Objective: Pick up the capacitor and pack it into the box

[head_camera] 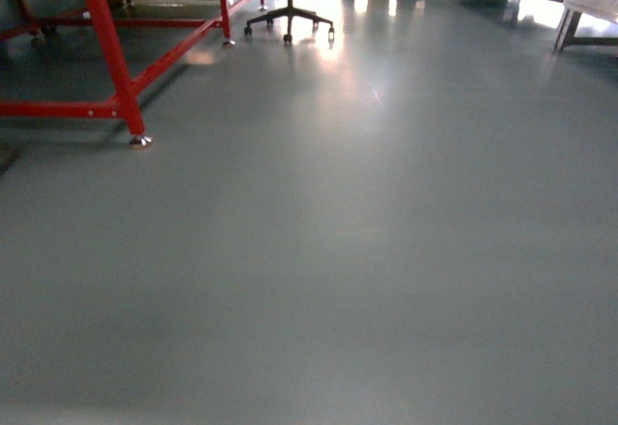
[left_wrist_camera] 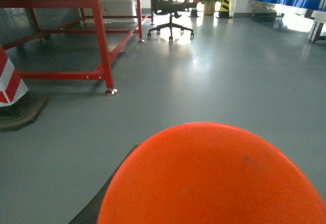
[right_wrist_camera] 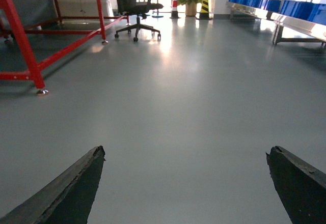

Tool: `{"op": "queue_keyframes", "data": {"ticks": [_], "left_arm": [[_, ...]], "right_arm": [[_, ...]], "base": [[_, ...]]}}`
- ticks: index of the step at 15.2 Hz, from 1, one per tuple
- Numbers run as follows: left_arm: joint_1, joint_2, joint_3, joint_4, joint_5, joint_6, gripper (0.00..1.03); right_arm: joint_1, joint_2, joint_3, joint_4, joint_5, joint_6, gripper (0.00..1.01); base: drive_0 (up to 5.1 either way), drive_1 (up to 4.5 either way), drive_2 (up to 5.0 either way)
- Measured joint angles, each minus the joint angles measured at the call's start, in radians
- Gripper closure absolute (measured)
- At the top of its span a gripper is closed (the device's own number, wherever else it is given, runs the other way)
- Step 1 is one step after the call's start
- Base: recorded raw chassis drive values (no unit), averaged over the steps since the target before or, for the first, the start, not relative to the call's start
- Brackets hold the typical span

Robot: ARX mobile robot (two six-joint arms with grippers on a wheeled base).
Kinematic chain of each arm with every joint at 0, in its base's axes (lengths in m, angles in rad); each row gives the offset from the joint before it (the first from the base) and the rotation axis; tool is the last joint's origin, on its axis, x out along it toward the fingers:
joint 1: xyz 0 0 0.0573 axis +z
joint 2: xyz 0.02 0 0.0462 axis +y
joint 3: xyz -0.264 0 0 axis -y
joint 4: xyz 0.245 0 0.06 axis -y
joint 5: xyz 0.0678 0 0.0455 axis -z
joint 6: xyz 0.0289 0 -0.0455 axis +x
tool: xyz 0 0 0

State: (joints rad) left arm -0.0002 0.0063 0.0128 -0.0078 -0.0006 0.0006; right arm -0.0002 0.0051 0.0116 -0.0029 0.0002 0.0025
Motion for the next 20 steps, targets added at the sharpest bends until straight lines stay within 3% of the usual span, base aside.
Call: {"op": "queue_keyframes", "data": {"ticks": [20], "left_arm": [[0.000, 0.000, 0.000, 0.001, 0.000, 0.000, 0.60]], "right_arm": [[0.000, 0.000, 0.000, -0.002, 0.000, 0.000, 0.03]], "base": [[-5.0, 2.40, 2.4]]}}
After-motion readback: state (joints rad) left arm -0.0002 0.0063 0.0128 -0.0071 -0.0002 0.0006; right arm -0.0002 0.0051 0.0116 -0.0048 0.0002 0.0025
